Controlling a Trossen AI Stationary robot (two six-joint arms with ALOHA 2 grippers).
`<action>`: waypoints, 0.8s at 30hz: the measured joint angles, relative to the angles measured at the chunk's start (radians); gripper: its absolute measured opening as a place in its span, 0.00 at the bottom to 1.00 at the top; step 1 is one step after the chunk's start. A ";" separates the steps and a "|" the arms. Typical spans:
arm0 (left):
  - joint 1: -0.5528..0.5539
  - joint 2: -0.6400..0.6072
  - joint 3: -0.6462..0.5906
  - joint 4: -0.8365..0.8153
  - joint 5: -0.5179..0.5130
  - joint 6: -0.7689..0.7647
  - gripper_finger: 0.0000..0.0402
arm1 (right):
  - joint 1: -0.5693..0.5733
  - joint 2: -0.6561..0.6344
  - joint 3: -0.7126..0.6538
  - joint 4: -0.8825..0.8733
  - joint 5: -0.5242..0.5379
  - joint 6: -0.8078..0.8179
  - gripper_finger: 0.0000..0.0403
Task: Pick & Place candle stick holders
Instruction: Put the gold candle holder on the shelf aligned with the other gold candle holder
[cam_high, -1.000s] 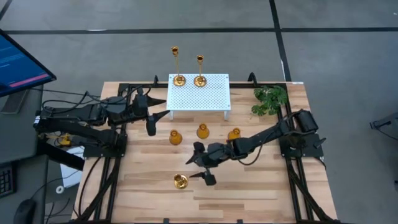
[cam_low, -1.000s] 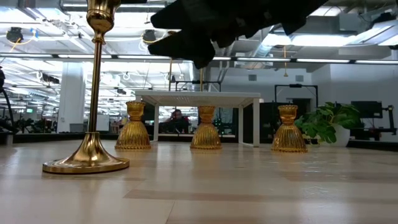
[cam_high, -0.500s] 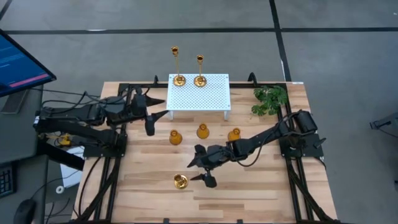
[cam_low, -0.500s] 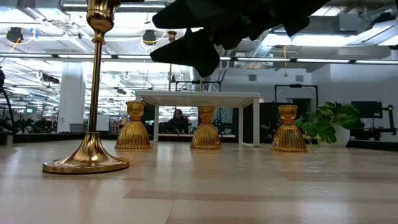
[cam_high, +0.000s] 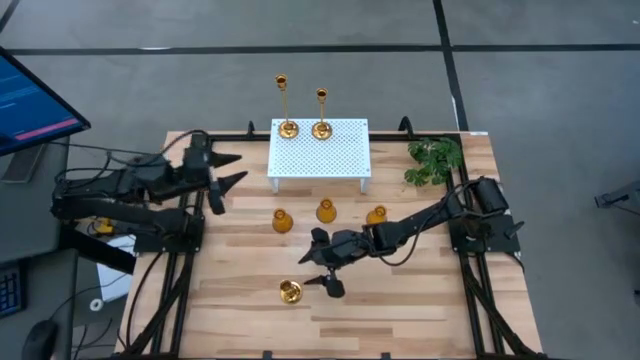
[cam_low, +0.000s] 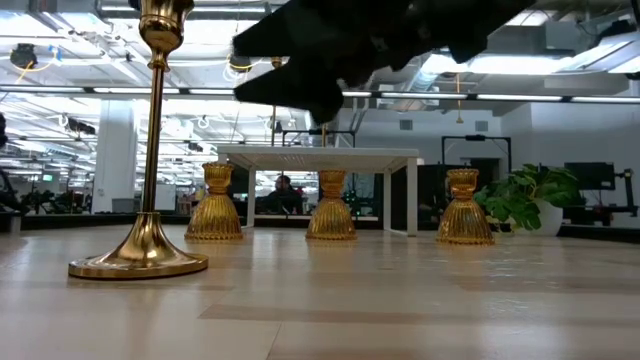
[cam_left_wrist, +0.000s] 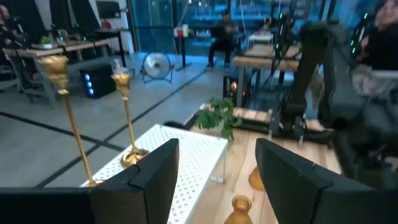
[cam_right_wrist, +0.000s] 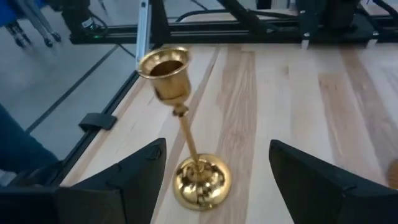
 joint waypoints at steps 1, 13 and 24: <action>0.000 -0.005 0.000 0.000 0.000 0.000 0.53 | 0.004 0.014 0.000 0.016 0.001 0.010 0.68; 0.000 -0.012 0.000 -0.022 0.007 0.003 0.53 | 0.044 0.251 0.183 0.131 -0.017 0.074 0.68; 0.000 -0.014 0.000 -0.027 0.007 0.003 0.53 | 0.046 0.291 0.226 0.059 -0.030 0.094 0.66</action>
